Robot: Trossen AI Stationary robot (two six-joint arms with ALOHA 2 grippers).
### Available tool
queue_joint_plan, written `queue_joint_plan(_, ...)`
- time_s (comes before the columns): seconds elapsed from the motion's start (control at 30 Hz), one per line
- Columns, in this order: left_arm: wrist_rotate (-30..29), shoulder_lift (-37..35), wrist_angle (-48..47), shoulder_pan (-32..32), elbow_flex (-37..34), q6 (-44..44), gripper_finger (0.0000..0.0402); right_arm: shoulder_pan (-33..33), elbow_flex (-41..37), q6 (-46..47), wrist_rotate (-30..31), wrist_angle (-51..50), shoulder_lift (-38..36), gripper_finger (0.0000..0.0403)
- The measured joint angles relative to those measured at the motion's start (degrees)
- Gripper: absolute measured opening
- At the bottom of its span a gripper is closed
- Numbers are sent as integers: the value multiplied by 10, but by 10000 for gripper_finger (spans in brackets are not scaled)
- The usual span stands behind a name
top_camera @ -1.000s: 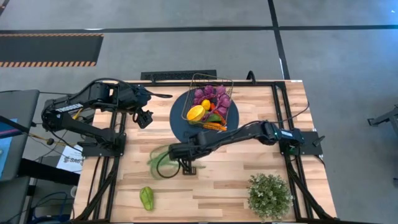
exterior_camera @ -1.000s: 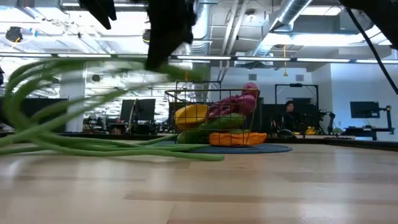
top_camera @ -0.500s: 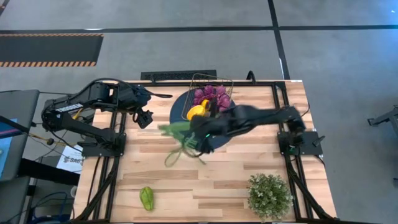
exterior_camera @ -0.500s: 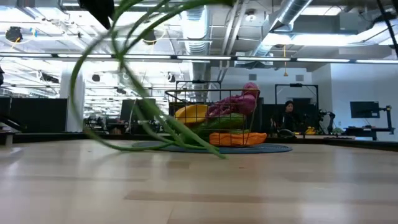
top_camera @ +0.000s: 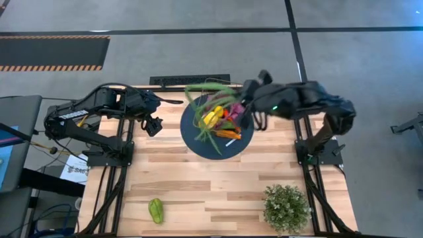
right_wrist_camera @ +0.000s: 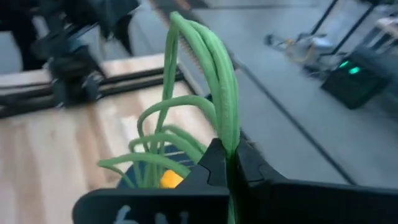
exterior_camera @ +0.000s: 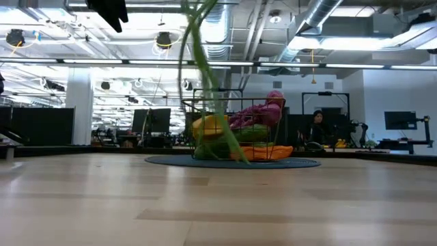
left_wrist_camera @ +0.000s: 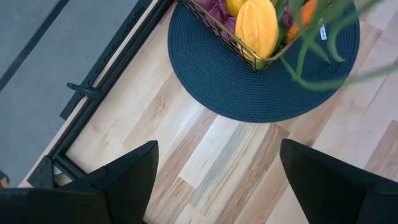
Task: Build produce basket
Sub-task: Put the string beans into the wire basket
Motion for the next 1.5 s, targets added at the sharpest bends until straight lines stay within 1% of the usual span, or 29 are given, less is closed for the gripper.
queue_joint_plan(0.17, 0, 0, 0, 0, 0, 0, 322, -14, 0, -38, 45, 26, -41, 0)
queue_joint_plan(0.37, -10, 0, 1, 0, 0, 0, 322, -51, 0, -62, 47, 61, -82, 0)
queue_joint_plan(0.47, -19, 0, 23, 0, 0, -5, 322, -66, 0, -62, 46, 60, -85, 0)
queue_joint_plan(0.53, -25, 0, 63, 0, 0, -4, 322, -73, 0, -62, 40, 57, -84, 0)
queue_joint_plan(0.63, -37, 0, 162, 0, -15, 21, 322, -79, 0, -62, 29, 50, -75, 0)
queue_joint_plan(0.7, -36, 0, 243, 0, -40, 43, 322, -81, -1, -64, 28, 38, -67, 0)
queue_joint_plan(0.77, -19, 0, 314, 1, -74, 64, 322, -81, 0, -64, 28, 37, -61, 0)
queue_joint_plan(0.83, -2, 5, 358, 3, -111, 64, 320, -84, -1, -63, 26, 32, -59, 0)
queue_joint_plan(0.9, 5, 7, 367, 3, -145, 54, 315, -88, 0, -62, 27, 29, -55, 0)
queue_joint_plan(1.03, 4, 4, 384, 3, -183, 34, 307, -110, 0, -51, 27, -8, -33, 0)
queue_joint_plan(1.13, 4, 1, 391, 3, -178, 35, 304, -141, 0, -38, 25, -57, -7, 0)
queue_joint_plan(1.27, 8, -3, 392, 3, -160, 46, 305, -183, 0, -29, 3, -104, 41, 0)
queue_joint_plan(1.4, 10, -11, 387, 3, -152, 57, 304, -216, -1, -61, -9, -88, 92, 0)
queue_joint_plan(1.5, 10, -18, 378, 3, -152, 65, 304, -242, 0, -95, -59, -40, 124, 0)
